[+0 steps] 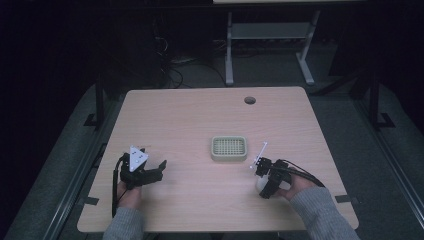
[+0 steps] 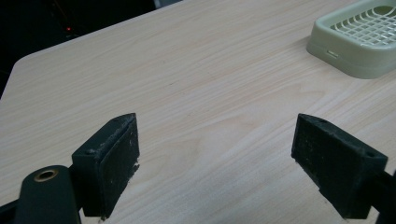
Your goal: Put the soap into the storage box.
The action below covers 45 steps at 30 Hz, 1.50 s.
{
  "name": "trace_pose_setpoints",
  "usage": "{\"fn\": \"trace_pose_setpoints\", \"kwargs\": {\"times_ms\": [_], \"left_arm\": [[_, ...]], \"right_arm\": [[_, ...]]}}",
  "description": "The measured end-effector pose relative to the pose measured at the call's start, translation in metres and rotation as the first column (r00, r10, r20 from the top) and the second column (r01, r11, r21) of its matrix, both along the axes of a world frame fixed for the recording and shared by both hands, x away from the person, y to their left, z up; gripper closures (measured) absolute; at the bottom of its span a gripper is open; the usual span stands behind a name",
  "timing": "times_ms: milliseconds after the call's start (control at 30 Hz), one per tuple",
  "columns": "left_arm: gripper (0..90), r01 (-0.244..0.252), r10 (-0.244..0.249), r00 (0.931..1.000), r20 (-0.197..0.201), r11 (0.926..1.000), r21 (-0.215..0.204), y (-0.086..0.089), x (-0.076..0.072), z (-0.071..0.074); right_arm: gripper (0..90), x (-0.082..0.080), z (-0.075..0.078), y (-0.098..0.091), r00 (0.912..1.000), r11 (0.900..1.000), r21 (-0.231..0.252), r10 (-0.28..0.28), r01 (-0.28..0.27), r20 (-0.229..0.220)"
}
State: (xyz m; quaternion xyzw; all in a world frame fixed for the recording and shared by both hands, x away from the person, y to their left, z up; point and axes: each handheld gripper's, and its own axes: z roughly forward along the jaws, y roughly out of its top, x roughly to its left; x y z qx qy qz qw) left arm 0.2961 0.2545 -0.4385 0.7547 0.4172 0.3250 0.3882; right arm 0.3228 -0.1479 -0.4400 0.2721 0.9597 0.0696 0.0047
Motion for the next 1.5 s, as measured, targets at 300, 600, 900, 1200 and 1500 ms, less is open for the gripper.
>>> {"fn": "trace_pose_setpoints", "kwargs": {"times_ms": [300, 600, 900, 1200, 1500], "left_arm": [[14.8, -0.001, 0.001, 1.0000, 0.002, 1.0000, -0.003, 0.001, 0.000, 0.000], [14.8, -0.001, 0.001, 1.0000, 0.001, 1.0000, 0.001, 0.001, 0.000, 0.000], [14.8, -0.001, 0.001, 1.0000, 0.001, 1.0000, -0.001, 0.001, 0.000, 0.000], [14.8, -0.005, 0.005, 1.0000, 0.002, 1.0000, -0.007, 0.002, 0.000, 0.000], [14.8, -0.006, 0.006, 1.0000, -0.002, 0.9999, -0.009, 0.002, 0.000, 0.000]], "right_arm": [[23.4, -0.001, 0.001, 0.002, 0.9998, 0.9997, -0.013, 0.021, -0.021, -0.006], [23.5, 0.003, 0.013, 0.007, 0.9993, 0.9995, 0.002, 0.032, -0.033, 0.016], [23.5, 0.010, 0.022, 0.011, 0.9991, 0.9991, 0.019, 0.038, -0.038, 0.018], [23.5, 0.019, 0.033, 0.014, 0.9992, 0.9983, 0.045, 0.036, -0.037, 0.020], [23.5, 0.026, 0.040, 0.015, 0.9993, 0.9978, 0.058, 0.030, -0.031, 0.023]]}}
